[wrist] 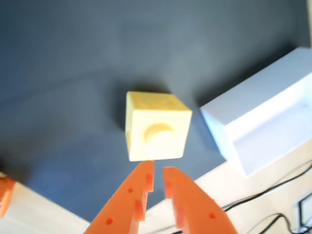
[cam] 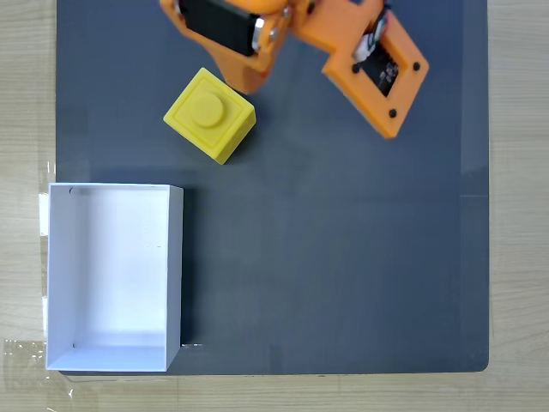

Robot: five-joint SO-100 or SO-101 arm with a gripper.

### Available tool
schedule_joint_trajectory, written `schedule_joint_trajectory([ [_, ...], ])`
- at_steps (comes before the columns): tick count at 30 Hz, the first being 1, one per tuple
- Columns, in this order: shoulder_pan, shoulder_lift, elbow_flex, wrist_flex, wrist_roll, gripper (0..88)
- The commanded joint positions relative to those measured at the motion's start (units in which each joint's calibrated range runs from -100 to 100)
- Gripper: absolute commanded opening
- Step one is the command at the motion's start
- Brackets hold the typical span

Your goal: Grasp a yellow block and put it in the box

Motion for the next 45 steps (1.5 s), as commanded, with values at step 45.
schedule_joint_trajectory([
  [45,7.35,32.16,-7.19,6.73,0.25,41.9],
])
